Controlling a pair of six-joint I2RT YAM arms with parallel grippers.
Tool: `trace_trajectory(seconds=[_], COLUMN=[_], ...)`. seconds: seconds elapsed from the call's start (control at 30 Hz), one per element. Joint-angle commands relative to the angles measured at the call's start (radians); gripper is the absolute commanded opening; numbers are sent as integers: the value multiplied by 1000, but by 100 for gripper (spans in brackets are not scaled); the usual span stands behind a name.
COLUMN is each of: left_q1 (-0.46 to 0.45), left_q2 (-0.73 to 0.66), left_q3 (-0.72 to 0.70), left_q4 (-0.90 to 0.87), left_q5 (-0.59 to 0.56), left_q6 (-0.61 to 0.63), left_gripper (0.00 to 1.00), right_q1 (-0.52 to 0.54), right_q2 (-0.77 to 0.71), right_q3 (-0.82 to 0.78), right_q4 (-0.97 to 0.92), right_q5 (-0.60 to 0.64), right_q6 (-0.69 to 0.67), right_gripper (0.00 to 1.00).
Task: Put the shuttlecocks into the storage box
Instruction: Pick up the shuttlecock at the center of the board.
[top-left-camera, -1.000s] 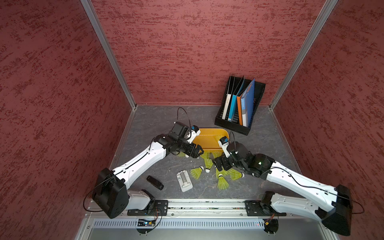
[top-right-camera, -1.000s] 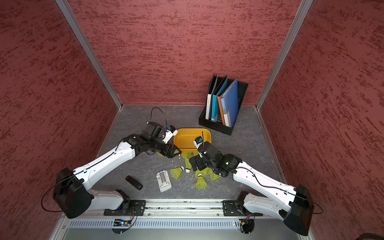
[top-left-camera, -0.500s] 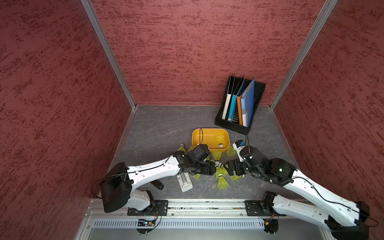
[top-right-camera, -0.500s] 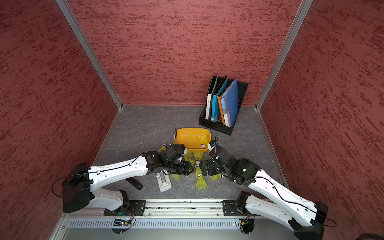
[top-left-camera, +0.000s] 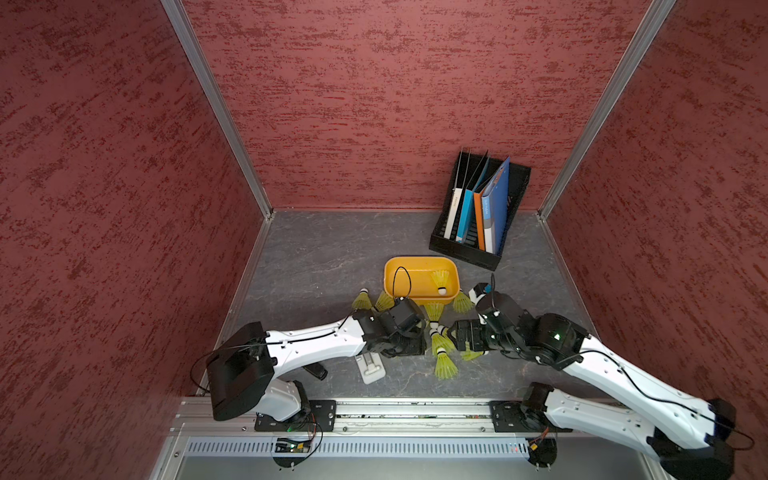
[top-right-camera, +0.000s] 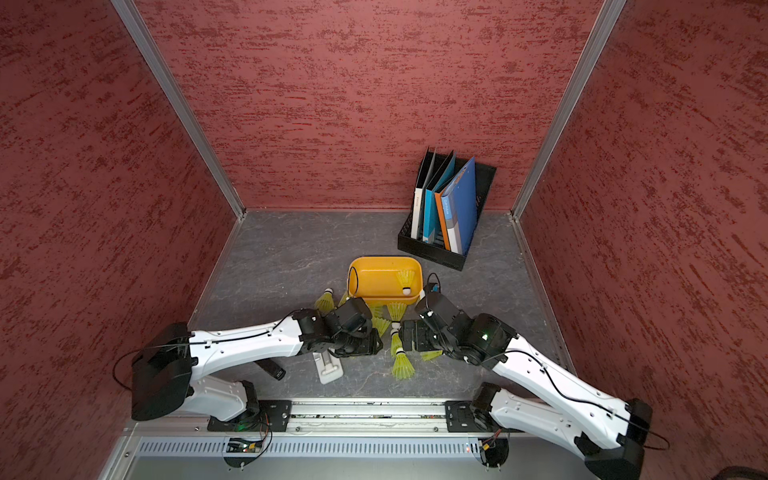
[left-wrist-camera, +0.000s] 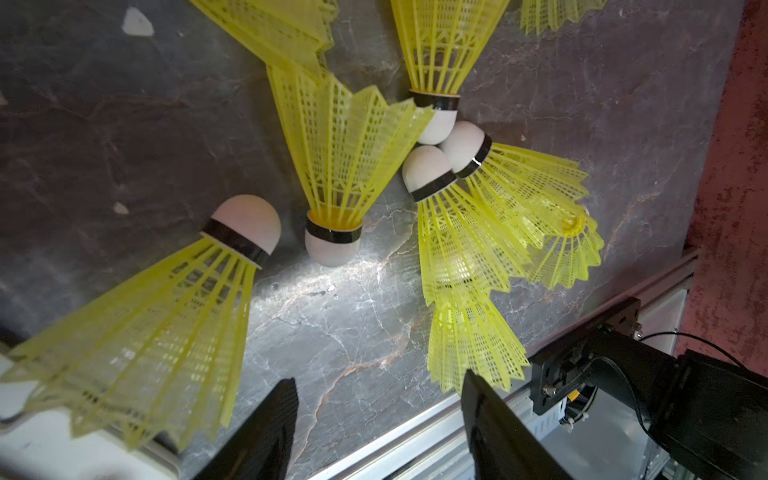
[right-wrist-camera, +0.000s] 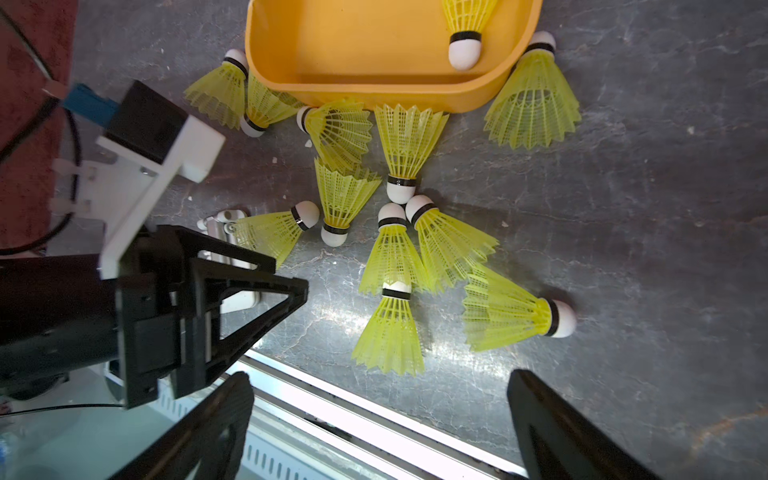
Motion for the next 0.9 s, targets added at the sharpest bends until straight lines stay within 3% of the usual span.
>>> trace_trajectory(seconds=[0.0, 0.23, 0.43, 0.67, 0.87], left_q1=[-13, -69, -73, -67, -50], left_q2=[35, 152, 173, 222, 247], left_q3=[5, 102, 122, 137, 143], left_q4=[50, -27, -109, -53, -45], left_q5=[-51, -143, -244, -233, -238], left_q6=[-29, -10, -4, 93, 117], left_gripper=[65, 64, 61, 57, 56], right_q1=[6, 7, 6, 6, 5], right_q2=[-37, 7, -25, -107, -131], right_q3=[-23, 36, -1, -75, -86], right_q4=[48, -24, 19, 54, 11], right_q5=[-20, 37, -9, -61, -28], right_q6=[72, 28, 34, 69, 94], right_gripper=[98, 98, 98, 98, 98])
